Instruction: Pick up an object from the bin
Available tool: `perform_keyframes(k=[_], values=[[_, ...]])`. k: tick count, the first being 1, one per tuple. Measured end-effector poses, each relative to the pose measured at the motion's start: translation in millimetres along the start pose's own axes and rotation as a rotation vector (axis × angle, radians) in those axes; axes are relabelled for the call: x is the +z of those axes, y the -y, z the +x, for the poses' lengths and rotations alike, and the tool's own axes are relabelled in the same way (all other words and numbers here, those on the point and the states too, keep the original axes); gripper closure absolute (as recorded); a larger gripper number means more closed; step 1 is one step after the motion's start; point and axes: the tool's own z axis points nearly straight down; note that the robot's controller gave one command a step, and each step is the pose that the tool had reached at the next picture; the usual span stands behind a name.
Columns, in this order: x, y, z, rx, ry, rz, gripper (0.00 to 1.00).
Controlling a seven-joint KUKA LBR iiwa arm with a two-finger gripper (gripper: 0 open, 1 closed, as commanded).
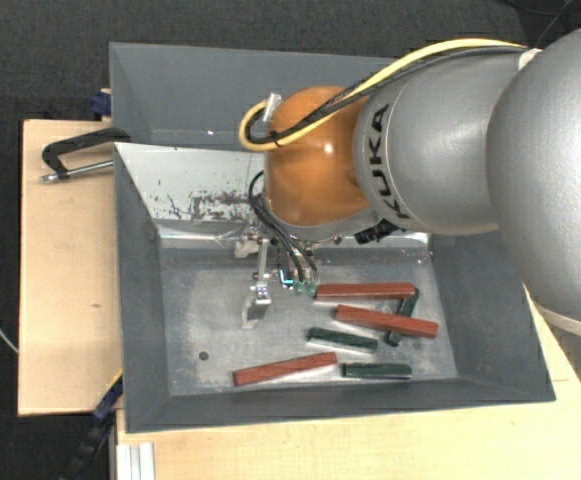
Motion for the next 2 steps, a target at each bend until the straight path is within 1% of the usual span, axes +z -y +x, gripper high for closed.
perform_keyframes(k=[1,2], values=[[-5,1,-2.1,0.002,0.008,-0.001,0.0],[17,41,0.6,-0.153,0.009,-0.001,0.0]])
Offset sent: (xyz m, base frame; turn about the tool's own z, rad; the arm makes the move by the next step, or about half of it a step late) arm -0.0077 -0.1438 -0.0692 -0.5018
